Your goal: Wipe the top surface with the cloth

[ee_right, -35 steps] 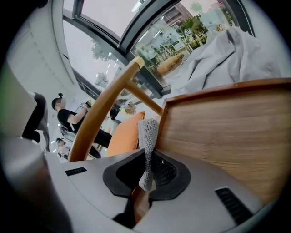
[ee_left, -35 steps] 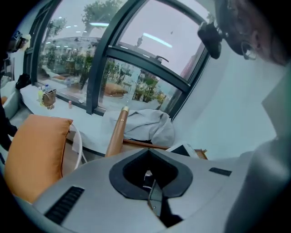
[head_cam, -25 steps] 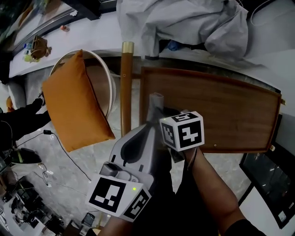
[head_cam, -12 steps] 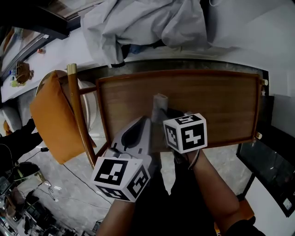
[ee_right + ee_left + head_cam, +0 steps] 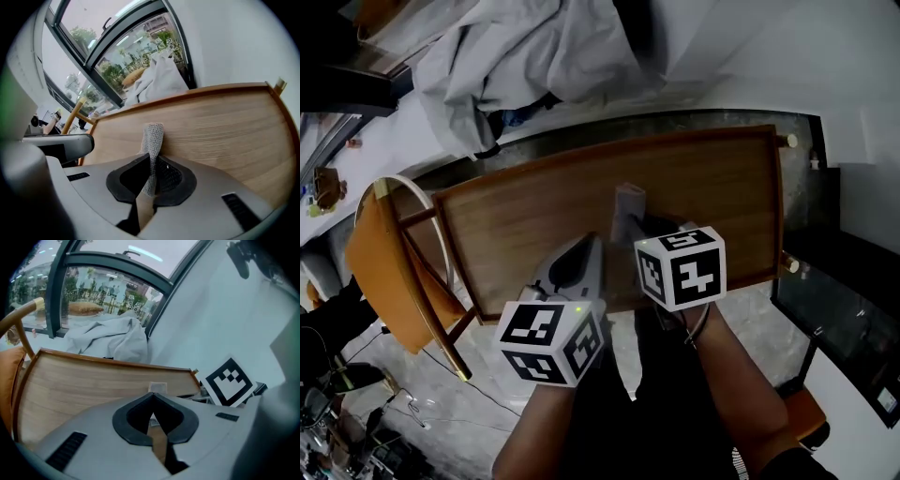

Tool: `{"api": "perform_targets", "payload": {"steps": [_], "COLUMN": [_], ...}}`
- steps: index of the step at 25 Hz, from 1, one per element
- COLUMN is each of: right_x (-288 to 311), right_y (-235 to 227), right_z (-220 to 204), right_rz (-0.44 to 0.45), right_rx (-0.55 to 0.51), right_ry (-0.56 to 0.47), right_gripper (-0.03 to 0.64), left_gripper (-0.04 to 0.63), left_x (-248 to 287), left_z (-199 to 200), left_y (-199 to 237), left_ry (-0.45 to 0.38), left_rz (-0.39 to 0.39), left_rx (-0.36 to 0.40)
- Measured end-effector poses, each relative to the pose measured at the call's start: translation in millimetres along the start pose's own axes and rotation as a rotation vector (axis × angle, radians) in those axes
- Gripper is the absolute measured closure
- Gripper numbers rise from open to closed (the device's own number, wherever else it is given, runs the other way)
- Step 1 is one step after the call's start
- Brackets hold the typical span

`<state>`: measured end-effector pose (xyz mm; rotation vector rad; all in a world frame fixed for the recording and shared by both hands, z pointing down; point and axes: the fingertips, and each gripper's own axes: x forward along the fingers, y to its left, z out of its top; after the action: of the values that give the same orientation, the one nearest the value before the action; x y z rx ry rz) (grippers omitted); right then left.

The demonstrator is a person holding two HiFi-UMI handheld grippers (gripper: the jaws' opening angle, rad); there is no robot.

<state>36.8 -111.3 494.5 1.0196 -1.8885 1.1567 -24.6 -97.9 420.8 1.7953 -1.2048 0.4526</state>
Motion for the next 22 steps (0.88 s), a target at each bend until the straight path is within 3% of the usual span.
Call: {"api": "perform_targets", "payload": {"steps": [12,22], "right_x": [-62.6,-100.4], "right_y": [-123.8,-188.4], "right_z": [4.1,-0.3], "right_rz": [-0.126,-0.286], "right_rx": [0.057,0.112], "right_ry": [-0.047,-0.041], "right_gripper": [0.575,0.575], "left_gripper": [0.584,0.584], "left_x": [76.1,90.9], "left_z": [-3.5,-9.8], "left_y": [-89.3,-130.8], "left_ry": [0.036,0.064], "left_rz": [-0.078,-0.15], "left_rx": [0.053,0.098]}}
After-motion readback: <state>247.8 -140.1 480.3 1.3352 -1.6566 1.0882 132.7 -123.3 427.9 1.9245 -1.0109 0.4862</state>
